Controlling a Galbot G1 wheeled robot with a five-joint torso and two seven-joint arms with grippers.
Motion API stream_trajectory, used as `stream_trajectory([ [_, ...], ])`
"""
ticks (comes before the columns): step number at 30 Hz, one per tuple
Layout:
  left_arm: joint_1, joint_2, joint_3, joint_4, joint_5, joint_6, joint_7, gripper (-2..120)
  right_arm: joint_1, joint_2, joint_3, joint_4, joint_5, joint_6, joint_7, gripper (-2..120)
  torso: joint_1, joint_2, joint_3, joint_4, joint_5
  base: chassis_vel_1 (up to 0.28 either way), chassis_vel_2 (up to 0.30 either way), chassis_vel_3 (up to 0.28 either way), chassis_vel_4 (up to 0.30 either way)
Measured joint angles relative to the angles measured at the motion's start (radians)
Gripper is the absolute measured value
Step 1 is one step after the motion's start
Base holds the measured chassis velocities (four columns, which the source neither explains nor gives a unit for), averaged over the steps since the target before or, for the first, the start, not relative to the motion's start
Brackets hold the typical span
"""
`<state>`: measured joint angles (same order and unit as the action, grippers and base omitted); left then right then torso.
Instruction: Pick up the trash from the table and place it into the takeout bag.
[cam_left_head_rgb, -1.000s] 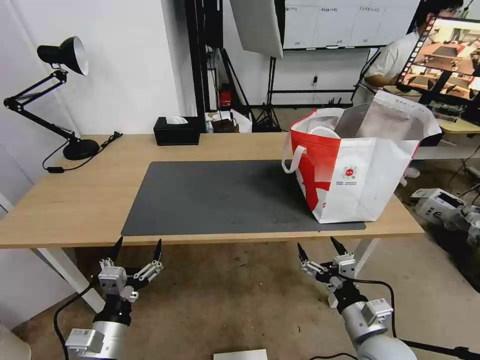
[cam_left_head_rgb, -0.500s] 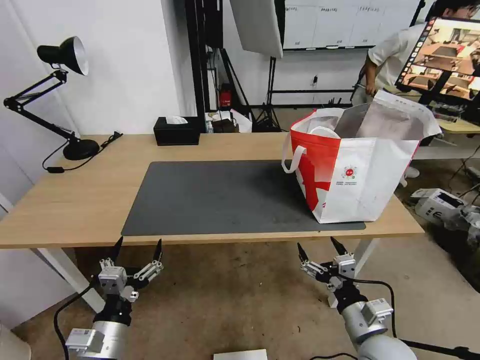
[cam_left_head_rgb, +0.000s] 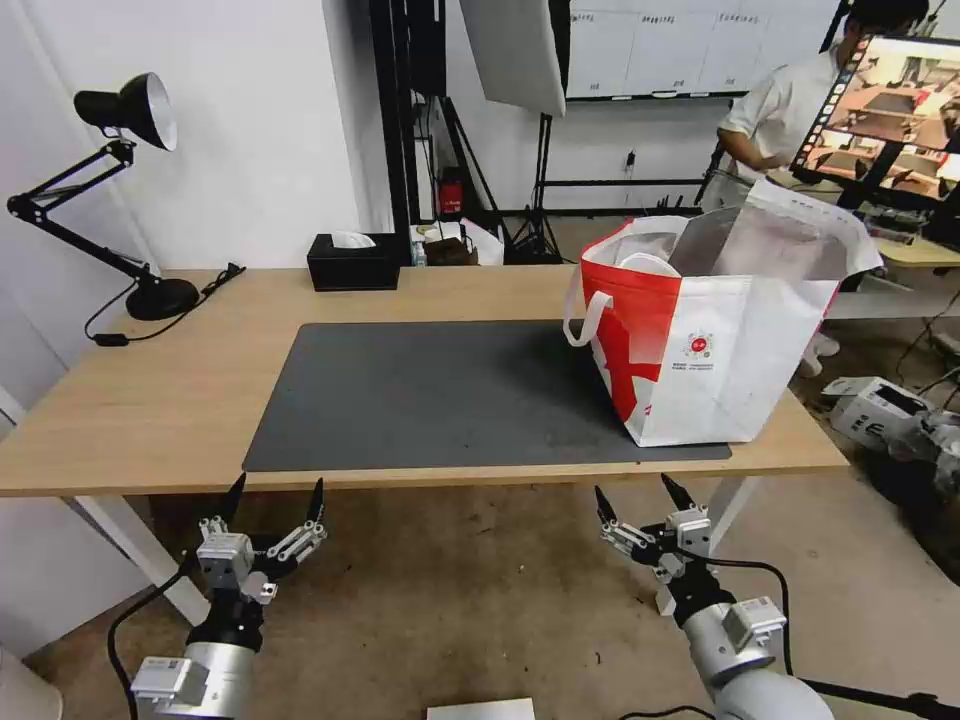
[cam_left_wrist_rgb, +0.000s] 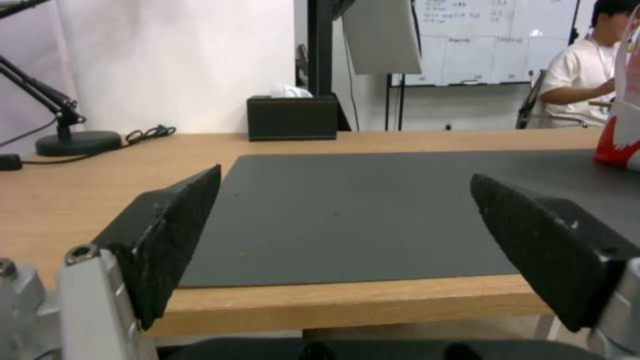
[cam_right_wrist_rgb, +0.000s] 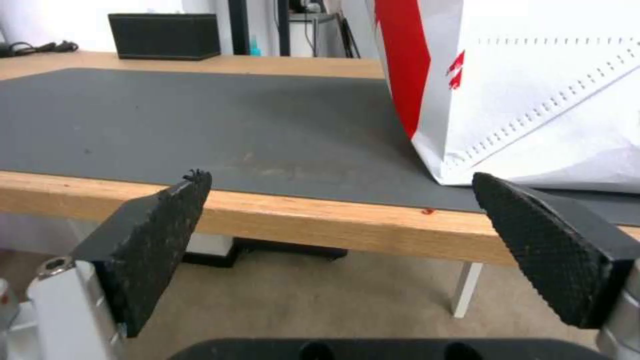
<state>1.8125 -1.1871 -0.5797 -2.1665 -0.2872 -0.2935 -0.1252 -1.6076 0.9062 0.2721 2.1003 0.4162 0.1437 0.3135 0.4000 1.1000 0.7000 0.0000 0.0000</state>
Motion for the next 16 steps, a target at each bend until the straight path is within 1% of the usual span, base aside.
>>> stream_trajectory([
  [16,0.000,0.000,0.000,0.000,0.000,0.000,0.000,100,0.000,0.000,0.000,0.000,0.000,0.000,0.000,100,0.000,0.000,0.000,0.0000,0.0000,0.000,0.000,0.000,0.000],
])
